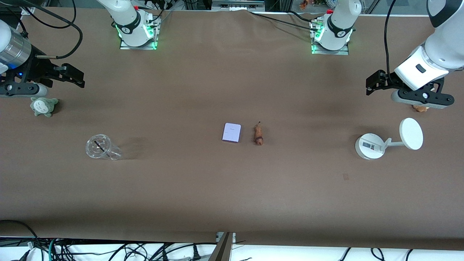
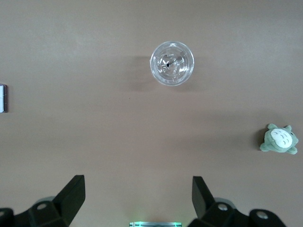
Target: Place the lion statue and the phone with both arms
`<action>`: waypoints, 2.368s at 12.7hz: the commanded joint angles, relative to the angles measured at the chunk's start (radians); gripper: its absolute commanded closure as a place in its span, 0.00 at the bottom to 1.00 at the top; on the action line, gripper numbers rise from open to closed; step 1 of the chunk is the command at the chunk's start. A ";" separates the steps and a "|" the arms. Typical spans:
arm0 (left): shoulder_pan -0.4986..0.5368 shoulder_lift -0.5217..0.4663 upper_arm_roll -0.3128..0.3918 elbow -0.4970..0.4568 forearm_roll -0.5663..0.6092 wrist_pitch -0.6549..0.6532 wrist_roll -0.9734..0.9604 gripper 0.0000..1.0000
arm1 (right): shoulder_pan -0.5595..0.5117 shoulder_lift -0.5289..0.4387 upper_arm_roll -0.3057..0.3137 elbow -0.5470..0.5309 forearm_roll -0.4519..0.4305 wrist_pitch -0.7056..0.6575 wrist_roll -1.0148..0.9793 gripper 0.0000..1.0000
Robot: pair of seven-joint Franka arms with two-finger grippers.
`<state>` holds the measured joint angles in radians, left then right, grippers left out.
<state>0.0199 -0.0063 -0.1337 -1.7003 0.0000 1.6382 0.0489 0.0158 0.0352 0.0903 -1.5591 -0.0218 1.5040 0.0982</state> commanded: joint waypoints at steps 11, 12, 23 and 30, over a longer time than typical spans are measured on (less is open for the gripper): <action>-0.050 0.200 -0.041 0.115 -0.011 0.011 -0.006 0.00 | 0.004 0.020 0.003 0.024 0.003 -0.024 0.018 0.00; -0.078 0.239 -0.043 0.151 -0.011 0.023 -0.048 0.00 | 0.003 0.021 0.003 0.024 0.006 -0.025 0.018 0.00; -0.431 0.584 -0.043 0.222 0.003 0.382 -0.642 0.00 | 0.001 0.028 0.002 0.024 0.013 -0.033 0.018 0.00; -0.465 0.698 -0.040 0.156 0.135 0.590 -0.667 0.00 | 0.001 0.028 0.002 0.022 0.013 -0.033 0.014 0.00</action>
<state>-0.4322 0.6725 -0.1801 -1.5345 0.1122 2.1770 -0.5871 0.0174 0.0579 0.0913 -1.5582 -0.0217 1.4918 0.1044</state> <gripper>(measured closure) 0.000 0.000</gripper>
